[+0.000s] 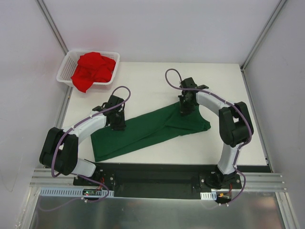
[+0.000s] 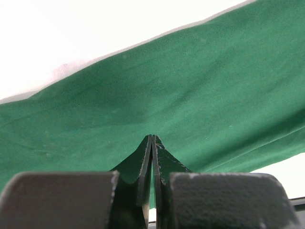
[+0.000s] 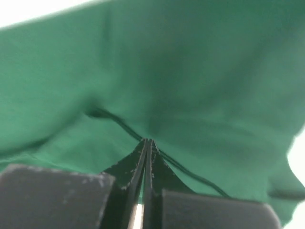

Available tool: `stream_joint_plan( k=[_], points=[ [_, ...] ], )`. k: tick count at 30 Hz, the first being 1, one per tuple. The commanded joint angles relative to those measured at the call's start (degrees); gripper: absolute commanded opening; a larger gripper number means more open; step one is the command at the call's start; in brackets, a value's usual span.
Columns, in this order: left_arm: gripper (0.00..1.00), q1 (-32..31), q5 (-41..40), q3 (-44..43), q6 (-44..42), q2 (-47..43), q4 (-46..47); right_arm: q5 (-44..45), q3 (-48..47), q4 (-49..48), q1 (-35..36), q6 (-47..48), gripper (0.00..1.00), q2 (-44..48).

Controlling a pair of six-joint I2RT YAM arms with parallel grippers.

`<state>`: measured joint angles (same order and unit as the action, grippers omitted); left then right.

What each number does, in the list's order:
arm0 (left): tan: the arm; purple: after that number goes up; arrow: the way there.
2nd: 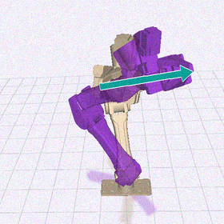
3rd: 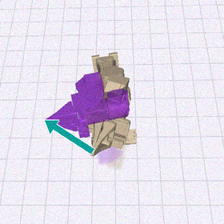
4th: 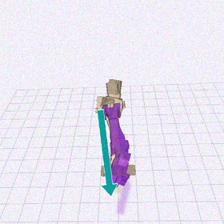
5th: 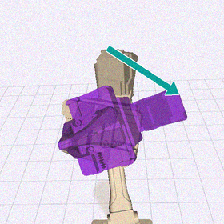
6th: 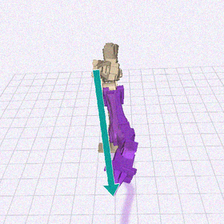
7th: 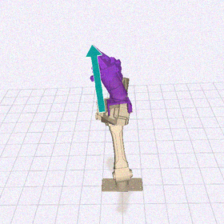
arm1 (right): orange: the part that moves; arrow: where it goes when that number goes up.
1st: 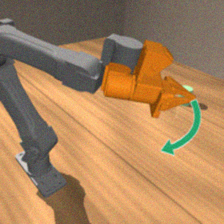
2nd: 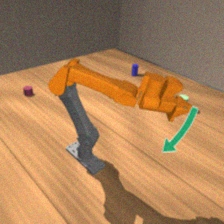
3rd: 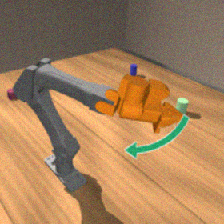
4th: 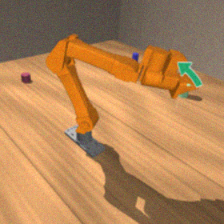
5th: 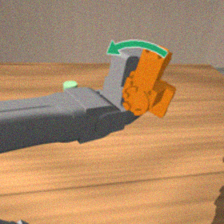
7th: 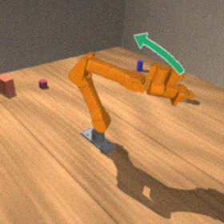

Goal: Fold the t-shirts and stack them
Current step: Rotate the tshirt 85 degrees

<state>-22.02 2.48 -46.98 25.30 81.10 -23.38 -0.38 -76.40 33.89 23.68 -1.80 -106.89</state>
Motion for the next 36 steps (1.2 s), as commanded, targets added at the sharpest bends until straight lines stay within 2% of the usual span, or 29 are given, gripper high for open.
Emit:
stream_joint_plan(
  k=[1,5,12,16,26,36],
  points=[
    [0.0,0.5,-0.6,-0.2,-0.2,-0.6,-0.4,-12.4,-5.1,-3.4,0.7,1.5,0.01,-2.5],
    [0.0,0.5,-0.5,-0.5,-0.2,-0.4,-0.4,-17.1,-5.0,-6.1,1.6,1.5,0.01,-2.3],
    [0.0,0.6,-0.3,-0.7,-0.3,-0.2,-0.4,-19.1,-3.8,-6.6,1.8,3.1,0.21,-1.1],
    [0.0,0.6,-0.2,-0.7,-0.3,-0.2,-0.4,-18.3,-3.1,-6.4,1.9,3.0,0.25,-0.4],
    [0.0,0.7,-0.3,-0.1,-0.3,-0.9,-0.4,-13.2,-3.1,-3.4,1.8,3.9,0.28,1.5],
    [0.0,0.6,-0.3,0.1,-0.3,-1.2,-0.4,-11.6,-2.6,-3.0,1.8,4.4,0.28,1.5]
  ],
)
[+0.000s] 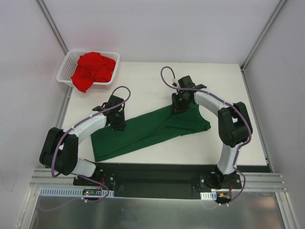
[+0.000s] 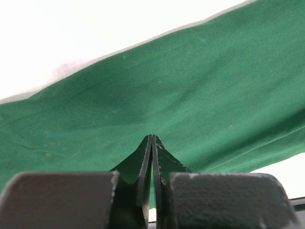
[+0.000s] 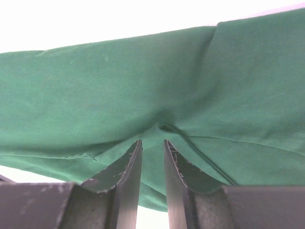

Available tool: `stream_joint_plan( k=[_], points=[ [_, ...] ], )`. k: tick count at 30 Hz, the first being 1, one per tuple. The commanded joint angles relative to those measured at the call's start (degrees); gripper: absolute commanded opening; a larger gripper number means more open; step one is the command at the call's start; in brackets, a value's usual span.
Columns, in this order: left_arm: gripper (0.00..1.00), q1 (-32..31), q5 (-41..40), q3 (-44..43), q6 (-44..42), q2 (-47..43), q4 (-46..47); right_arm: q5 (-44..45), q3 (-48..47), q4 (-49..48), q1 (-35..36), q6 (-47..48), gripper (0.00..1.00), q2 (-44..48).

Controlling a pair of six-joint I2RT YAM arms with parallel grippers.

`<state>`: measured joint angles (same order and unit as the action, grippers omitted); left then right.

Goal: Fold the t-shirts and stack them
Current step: Rotate the tshirt 85 degrees

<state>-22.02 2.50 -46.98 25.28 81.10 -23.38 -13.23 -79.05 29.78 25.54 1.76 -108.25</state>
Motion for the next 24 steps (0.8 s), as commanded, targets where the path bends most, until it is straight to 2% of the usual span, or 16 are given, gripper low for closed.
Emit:
stream_joint_plan(
  k=[1,24],
  points=[
    [0.0,0.6,-0.4,0.1,-0.4,-1.3,-0.4,1.3,-0.1,1.1,-0.1,0.9,0.28,2.6],
    [0.0,1.0,-0.6,0.7,-0.4,-1.7,-0.4,-0.6,-1.6,0.1,0.0,0.5,0.28,-2.1]
  ],
)
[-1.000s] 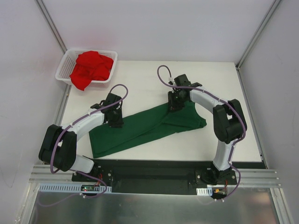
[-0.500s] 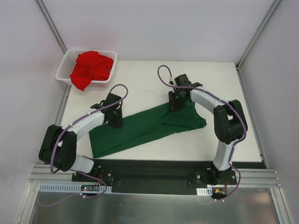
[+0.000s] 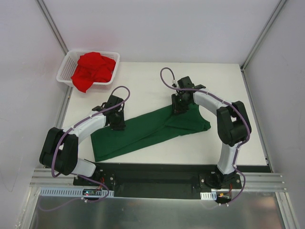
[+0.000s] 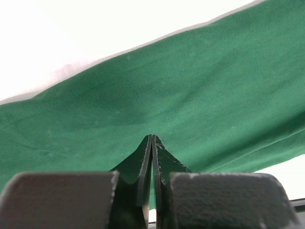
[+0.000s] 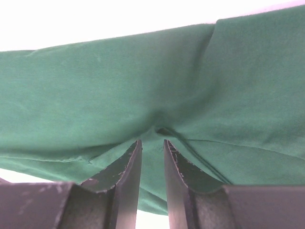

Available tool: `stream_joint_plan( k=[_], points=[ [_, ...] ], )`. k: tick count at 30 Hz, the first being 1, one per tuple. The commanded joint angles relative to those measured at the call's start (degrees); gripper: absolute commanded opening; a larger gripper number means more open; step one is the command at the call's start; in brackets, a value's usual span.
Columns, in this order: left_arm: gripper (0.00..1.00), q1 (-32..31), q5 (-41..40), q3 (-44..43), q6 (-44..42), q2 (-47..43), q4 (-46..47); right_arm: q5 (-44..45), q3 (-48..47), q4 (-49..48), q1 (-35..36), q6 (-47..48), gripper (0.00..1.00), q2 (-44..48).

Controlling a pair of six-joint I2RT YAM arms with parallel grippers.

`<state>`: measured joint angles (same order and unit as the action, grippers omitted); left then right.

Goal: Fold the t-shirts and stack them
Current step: Rotate the tshirt 85 degrees

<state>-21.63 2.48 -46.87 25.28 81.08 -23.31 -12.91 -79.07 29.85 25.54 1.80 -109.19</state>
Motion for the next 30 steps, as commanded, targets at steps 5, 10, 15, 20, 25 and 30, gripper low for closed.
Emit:
stream_joint_plan(
  k=[5,10,15,20,25,30],
  points=[
    [0.0,0.8,-0.6,0.6,-0.4,-1.8,-0.4,-0.8,-2.1,0.0,0.0,0.6,0.3,-2.1],
    [0.0,0.7,-0.6,0.6,-0.4,-2.0,-0.4,-0.8,-2.5,0.0,0.1,0.6,0.3,-2.3],
    [0.0,0.8,-0.5,0.5,-0.4,-1.9,-0.4,-1.1,-2.7,0.0,0.3,0.6,0.28,-2.3],
    [0.0,0.8,-0.5,0.6,-0.4,-2.0,-0.4,-1.7,-2.6,0.0,0.3,0.6,0.11,-2.5],
    [0.0,0.8,-0.5,0.6,-0.4,-2.2,-0.4,-1.7,-2.2,0.0,0.6,0.6,0.01,-2.0],
    [0.0,0.9,-0.1,0.6,-0.3,-2.3,-0.4,-1.2,-0.6,0.7,1.1,0.1,0.01,1.5]
  ],
)
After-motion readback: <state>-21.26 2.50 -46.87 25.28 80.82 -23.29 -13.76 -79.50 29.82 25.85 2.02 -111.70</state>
